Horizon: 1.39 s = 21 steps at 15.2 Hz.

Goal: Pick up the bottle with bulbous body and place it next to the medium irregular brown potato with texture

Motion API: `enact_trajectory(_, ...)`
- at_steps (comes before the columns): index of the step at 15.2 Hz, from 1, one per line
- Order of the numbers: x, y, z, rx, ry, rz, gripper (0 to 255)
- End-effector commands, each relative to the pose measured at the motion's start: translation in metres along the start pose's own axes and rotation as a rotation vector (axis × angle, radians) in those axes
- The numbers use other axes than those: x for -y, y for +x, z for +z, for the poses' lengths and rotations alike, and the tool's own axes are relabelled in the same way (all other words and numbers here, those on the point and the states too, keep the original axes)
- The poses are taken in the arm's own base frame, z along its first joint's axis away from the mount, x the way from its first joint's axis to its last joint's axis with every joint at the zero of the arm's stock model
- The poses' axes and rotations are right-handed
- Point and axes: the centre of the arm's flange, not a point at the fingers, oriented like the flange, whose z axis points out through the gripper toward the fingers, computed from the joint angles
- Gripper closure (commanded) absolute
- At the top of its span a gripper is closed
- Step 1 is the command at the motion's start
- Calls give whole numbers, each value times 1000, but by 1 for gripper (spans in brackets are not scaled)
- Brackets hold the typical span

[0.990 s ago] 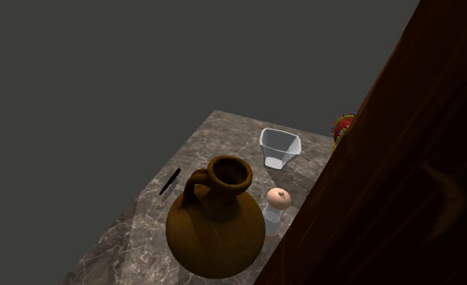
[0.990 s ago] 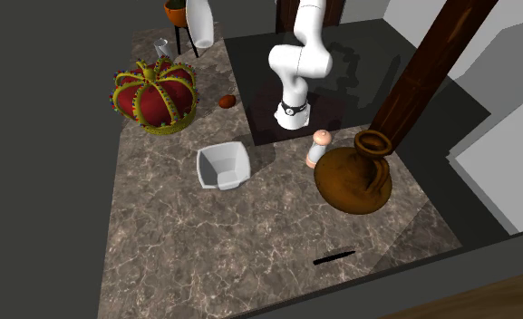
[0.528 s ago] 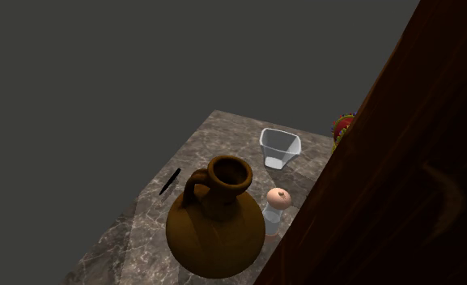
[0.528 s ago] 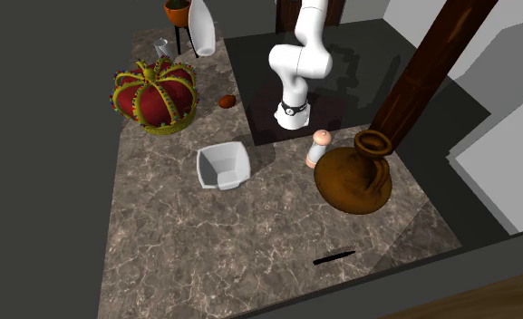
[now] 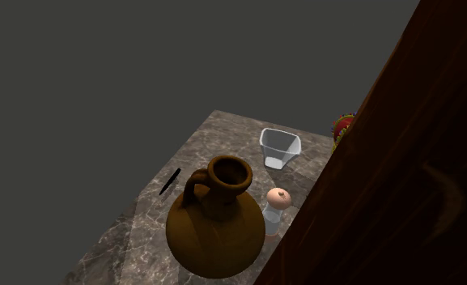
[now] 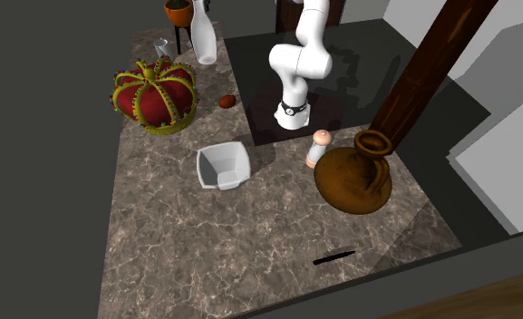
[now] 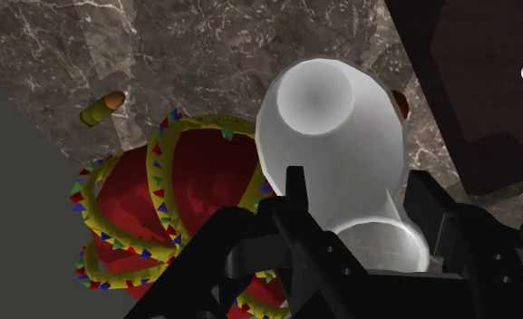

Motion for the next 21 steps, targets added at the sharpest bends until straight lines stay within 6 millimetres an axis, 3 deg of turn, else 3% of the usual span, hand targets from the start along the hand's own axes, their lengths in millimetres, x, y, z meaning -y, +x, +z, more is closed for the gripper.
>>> enact_trajectory(1, 0, -1, 10, 0, -1, 0, 255)
enact_trajectory(21, 0, -13, 115, 0, -1, 0, 255)
